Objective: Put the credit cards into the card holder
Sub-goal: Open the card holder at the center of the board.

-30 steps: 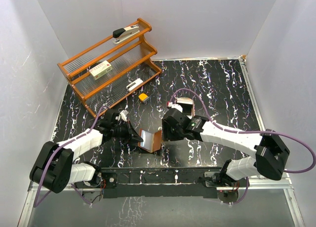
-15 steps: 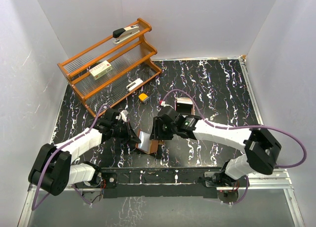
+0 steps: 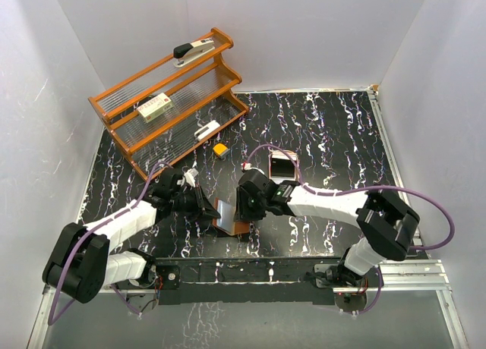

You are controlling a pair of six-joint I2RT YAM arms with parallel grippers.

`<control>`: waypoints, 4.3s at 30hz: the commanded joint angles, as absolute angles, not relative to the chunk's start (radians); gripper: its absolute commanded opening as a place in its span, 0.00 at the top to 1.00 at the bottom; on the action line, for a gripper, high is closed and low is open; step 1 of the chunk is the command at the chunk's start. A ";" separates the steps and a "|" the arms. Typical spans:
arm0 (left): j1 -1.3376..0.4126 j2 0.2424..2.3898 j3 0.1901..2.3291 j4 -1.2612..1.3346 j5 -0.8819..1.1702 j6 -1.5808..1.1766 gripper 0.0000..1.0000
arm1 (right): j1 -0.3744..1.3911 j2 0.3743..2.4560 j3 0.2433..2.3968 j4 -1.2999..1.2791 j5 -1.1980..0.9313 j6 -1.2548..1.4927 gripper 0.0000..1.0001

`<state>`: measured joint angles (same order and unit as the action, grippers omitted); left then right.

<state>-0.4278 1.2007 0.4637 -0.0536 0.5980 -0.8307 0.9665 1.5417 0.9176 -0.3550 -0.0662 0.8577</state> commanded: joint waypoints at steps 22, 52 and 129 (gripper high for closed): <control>-0.434 1.183 0.359 0.218 0.752 -0.963 0.94 | 0.968 1.621 0.838 -0.204 -0.048 0.805 0.74; -0.434 1.188 0.318 0.343 0.781 -1.017 0.96 | 0.968 1.623 0.824 -0.178 -0.061 0.814 0.74; -0.434 1.124 0.325 0.222 0.716 -0.890 1.00 | 0.960 1.574 0.973 -0.222 -0.004 0.910 0.42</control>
